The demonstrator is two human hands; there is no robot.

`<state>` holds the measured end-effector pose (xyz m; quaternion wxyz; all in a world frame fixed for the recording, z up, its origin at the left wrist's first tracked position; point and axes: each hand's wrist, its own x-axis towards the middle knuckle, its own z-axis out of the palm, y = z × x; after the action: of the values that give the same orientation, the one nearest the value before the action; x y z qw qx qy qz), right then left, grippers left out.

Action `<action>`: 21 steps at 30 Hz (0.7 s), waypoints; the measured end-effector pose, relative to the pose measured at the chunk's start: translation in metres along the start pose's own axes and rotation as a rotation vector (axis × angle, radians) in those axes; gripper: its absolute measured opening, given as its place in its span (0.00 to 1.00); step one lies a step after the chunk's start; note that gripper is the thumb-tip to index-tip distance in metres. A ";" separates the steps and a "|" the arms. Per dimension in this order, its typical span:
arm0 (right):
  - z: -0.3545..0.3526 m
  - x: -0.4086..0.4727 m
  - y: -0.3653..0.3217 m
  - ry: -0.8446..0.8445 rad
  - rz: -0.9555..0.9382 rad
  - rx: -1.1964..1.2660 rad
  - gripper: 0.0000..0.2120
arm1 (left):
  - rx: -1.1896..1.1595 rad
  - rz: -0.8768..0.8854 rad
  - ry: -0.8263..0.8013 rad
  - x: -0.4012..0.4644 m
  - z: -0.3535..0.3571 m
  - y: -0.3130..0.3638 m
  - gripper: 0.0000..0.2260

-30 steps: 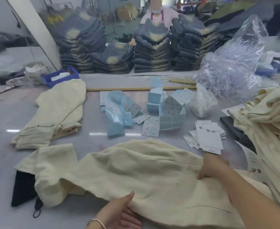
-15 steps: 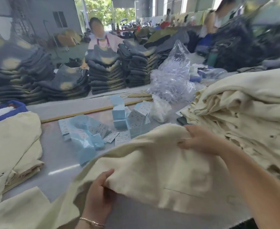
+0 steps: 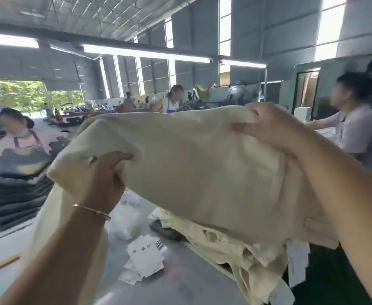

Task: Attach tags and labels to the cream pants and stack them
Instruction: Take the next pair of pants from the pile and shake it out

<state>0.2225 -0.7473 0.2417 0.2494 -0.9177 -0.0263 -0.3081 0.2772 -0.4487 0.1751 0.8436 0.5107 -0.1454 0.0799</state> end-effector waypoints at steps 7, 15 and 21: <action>-0.062 0.084 0.080 0.084 0.118 0.072 0.16 | 0.086 0.071 -0.111 0.104 0.128 -0.018 0.22; -0.053 0.153 0.152 0.082 0.161 0.195 0.16 | 0.091 -0.021 -0.022 0.200 0.169 -0.056 0.21; -0.066 0.159 0.191 0.143 0.233 0.309 0.14 | 0.148 0.111 -0.156 0.203 0.228 -0.025 0.08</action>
<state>0.3531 -0.9623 0.2943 0.4225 -0.8412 0.0509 -0.3335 0.4391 -0.6654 0.3201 0.7841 0.5673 -0.2323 0.0973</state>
